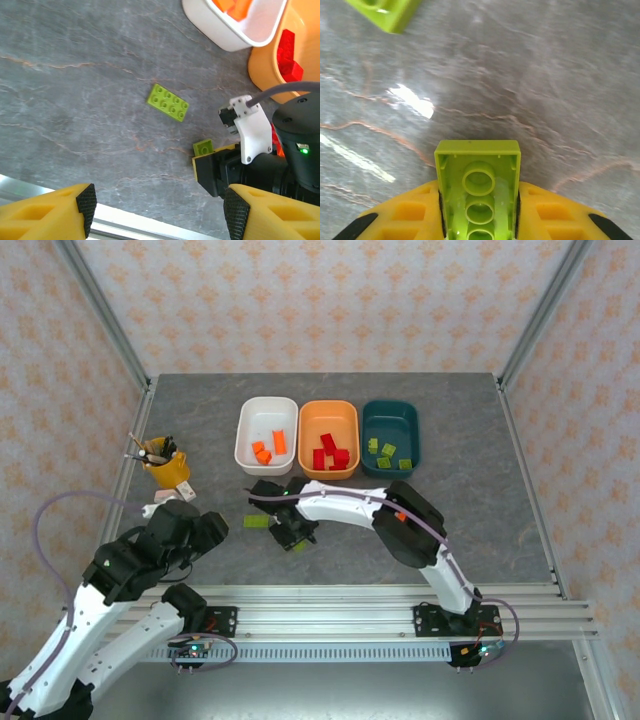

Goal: Sort the legos into containers by color

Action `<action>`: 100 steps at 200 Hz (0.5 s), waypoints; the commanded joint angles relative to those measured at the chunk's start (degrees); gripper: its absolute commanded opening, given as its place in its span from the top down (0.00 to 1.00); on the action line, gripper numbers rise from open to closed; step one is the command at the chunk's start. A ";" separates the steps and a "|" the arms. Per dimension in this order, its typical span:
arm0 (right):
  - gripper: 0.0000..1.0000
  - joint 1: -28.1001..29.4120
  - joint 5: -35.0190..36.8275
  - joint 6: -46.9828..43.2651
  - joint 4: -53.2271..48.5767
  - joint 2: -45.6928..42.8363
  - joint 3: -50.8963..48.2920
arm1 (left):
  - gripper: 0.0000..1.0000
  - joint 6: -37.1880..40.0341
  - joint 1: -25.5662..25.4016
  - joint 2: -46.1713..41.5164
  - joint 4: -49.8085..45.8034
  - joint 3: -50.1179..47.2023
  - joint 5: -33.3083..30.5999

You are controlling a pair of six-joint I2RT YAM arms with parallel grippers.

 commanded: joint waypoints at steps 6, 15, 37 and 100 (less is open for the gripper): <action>0.71 -4.80 3.16 2.89 -1.25 -9.04 -1.75 | 0.29 3.66 0.35 4.29 10.53 -1.18 6.88; 0.71 -6.78 4.04 3.19 -1.76 -11.62 -2.00 | 0.29 4.21 0.28 6.09 12.72 -0.79 8.29; 0.71 -13.14 5.39 3.46 -3.66 -16.87 -2.45 | 0.29 5.73 0.09 10.73 16.51 1.56 9.57; 0.72 -35.37 14.02 4.67 -9.87 -15.49 3.45 | 0.28 10.01 -1.09 25.47 24.64 10.15 12.68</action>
